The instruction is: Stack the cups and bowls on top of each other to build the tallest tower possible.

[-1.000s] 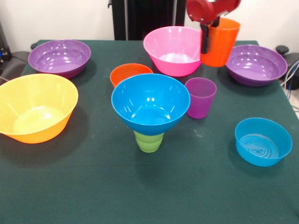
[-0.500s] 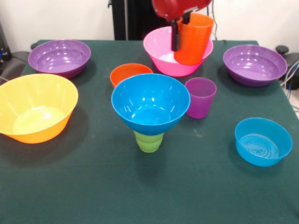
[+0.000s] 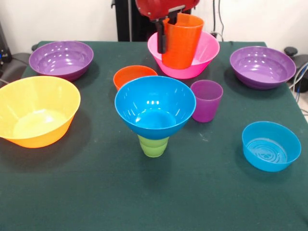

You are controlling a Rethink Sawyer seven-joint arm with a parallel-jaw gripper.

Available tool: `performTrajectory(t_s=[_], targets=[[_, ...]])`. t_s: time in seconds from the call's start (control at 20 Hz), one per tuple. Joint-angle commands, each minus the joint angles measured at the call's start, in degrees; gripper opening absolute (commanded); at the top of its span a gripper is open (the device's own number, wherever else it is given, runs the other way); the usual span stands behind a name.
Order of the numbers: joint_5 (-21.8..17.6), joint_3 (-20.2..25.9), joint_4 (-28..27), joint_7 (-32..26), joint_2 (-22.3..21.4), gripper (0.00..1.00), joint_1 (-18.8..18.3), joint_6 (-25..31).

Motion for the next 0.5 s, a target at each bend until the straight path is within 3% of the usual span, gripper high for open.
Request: performTrajectory(t_s=[0.05,0.5], targets=[[-4.48,5.74,-3.79,-10.22,2.22,0.00,-1.82,8.18],[-7.65,6.76,-6.77,-11.59,5.07,0.00,-4.12,9.26]])
